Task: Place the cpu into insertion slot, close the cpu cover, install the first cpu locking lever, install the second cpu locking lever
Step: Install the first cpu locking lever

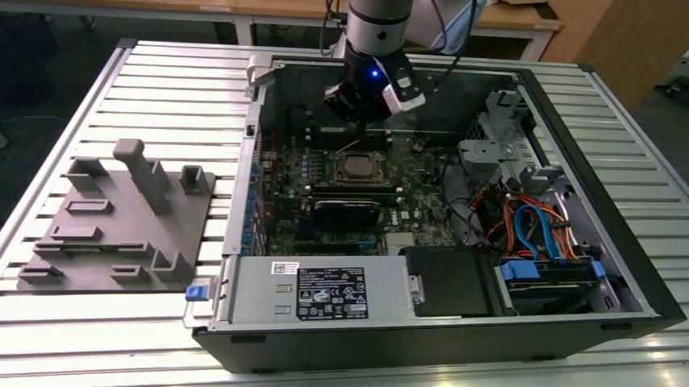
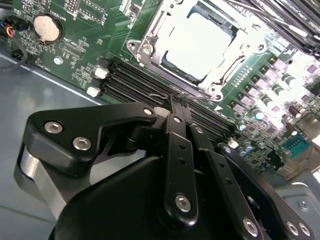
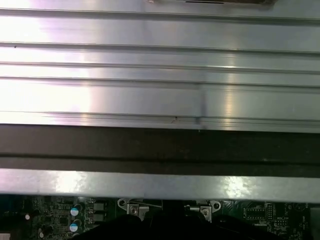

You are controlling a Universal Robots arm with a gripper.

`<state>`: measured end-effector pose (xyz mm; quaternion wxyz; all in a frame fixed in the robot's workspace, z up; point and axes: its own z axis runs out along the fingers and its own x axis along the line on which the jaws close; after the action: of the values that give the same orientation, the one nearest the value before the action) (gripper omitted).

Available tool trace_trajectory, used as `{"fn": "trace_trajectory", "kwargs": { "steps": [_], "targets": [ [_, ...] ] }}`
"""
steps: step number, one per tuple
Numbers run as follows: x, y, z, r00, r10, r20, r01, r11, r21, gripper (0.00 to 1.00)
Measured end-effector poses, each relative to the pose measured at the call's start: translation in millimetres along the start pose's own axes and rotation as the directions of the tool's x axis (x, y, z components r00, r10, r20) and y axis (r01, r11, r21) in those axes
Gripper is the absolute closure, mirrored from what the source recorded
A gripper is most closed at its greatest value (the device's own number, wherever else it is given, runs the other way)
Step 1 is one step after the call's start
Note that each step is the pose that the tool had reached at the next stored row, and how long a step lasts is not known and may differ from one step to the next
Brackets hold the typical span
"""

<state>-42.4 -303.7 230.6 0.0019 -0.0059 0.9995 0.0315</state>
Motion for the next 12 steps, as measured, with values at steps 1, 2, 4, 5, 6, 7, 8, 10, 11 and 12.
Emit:
{"fn": "trace_trajectory", "kwargs": {
  "steps": [1, 2, 4, 5, 6, 7, 8, 10, 11, 12],
  "targets": [
    [-0.8, 0.0, 0.4, 1.0000, 0.000, 0.0000, 0.000, 1.0000, 0.0000, 0.90],
    [-1.4, -0.1, 0.8, 1.0000, 0.000, 0.0000, 0.000, 1.0000, 0.0001, 0.90],
    [-2.5, -0.1, 1.3, 1.0000, 0.000, -0.0002, 0.000, 1.0000, 0.0003, 0.90],
    [-2.7, -0.2, 1.5, 1.0000, 0.000, -0.0002, 0.000, 1.0000, 0.0001, 0.90],
    [-3.0, -0.2, 1.6, 1.0000, 0.000, -0.0002, 0.000, 1.0000, -0.0004, 0.90],
    [-3.1, -0.2, 1.8, 1.0000, 0.000, 0.0000, 0.000, 1.0000, -0.0016, 0.90],
    [-3.3, -0.2, 2.0, 1.0000, 0.000, 0.0001, 0.000, 1.0000, -0.0035, 0.90],
    [-3.5, -0.2, 2.2, 1.0000, 0.000, 0.0001, 0.000, 1.0000, -0.0082, 0.90],
    [-3.6, -0.1, 2.5, 1.0000, 0.000, 0.0002, 0.000, 0.9999, -0.0101, 0.90],
    [-3.7, -0.1, 2.8, 1.0000, 0.000, 0.0003, 0.000, 0.9999, -0.0106, 0.90]
  ]
}}
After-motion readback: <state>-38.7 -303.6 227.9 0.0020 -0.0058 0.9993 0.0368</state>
